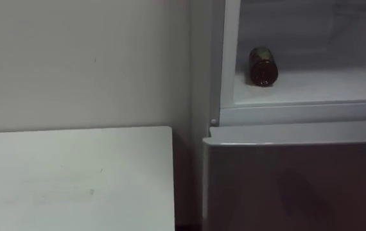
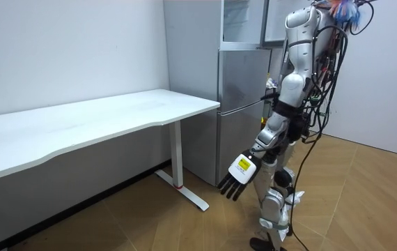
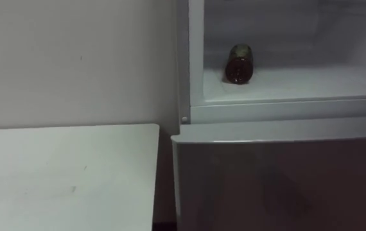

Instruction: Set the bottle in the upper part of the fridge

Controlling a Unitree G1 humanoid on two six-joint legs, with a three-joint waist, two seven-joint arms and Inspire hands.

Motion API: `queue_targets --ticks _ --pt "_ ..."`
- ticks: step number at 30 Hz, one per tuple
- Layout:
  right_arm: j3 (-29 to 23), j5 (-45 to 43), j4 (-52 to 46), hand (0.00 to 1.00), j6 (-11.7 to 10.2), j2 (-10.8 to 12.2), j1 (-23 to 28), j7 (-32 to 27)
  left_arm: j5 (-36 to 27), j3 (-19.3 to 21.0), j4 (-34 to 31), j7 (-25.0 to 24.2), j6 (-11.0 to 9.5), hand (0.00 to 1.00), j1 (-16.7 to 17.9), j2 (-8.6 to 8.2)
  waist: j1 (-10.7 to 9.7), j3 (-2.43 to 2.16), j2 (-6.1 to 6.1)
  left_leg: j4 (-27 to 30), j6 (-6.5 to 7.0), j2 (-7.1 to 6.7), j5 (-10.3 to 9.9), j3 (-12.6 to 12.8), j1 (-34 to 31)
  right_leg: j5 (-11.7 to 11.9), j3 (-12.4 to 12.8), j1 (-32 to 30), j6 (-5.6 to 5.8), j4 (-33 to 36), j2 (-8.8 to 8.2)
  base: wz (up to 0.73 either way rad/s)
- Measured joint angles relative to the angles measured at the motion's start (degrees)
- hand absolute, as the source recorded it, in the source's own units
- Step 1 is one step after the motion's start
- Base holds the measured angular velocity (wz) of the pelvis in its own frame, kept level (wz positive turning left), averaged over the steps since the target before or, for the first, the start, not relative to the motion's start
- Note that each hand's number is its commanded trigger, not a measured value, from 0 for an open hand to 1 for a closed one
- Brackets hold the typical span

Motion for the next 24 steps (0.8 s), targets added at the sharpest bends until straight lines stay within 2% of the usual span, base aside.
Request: queue_targets --ticks 7,10,15,20,24 --pt "2.17 -3.37 10.06 0.00 -0.04 -0.04 0.51 -1.20 -2.89 -0.07 -0.02 0.49 -0.19 0.00 0.05 -0.11 0.23 0.18 -0.26 -0.43 0.00 -0.03 -0.01 0.01 -0.09 0.00 0.08 -0.15 0.00 -0.05 0.04 0.00" --pt "2.77 -2.44 16.72 0.00 0.72 -0.07 -0.74 2.02 -3.24 -0.08 0.05 0.44 -0.16 0.00 0.02 -0.05 0.05 0.15 -0.19 -0.44 0.00 -0.07 -0.01 -0.13 -0.03 -0.04 -0.20 -0.01 0.04 -0.15 -0.02 0.02" --pt "2.72 7.54 28.15 0.00 4.44 0.00 -1.57 10.56 -2.85 0.74 0.08 -0.11 0.14 0.00 0.80 -0.15 0.36 0.14 -0.05 -0.47 0.00 -0.10 -0.01 -0.32 0.21 -0.10 -0.18 0.19 0.05 -0.02 0.05 0.02" --pt "2.51 12.08 30.56 0.00 7.42 0.32 -1.55 16.16 -1.51 1.10 0.15 -0.80 1.37 0.00 0.93 -0.17 0.10 0.19 -0.11 -0.48 -0.04 -0.10 -0.06 -0.31 0.56 -0.25 -0.07 0.19 -0.01 0.03 0.05 -0.04" --pt "2.30 13.23 30.77 0.00 8.77 0.41 -2.24 20.31 -1.55 1.05 0.13 -1.37 1.86 0.00 0.89 -0.18 -0.08 0.23 -0.18 -0.44 -0.04 -0.08 -0.27 -0.57 1.12 -0.34 -0.07 1.05 -0.01 0.02 0.06 0.02"
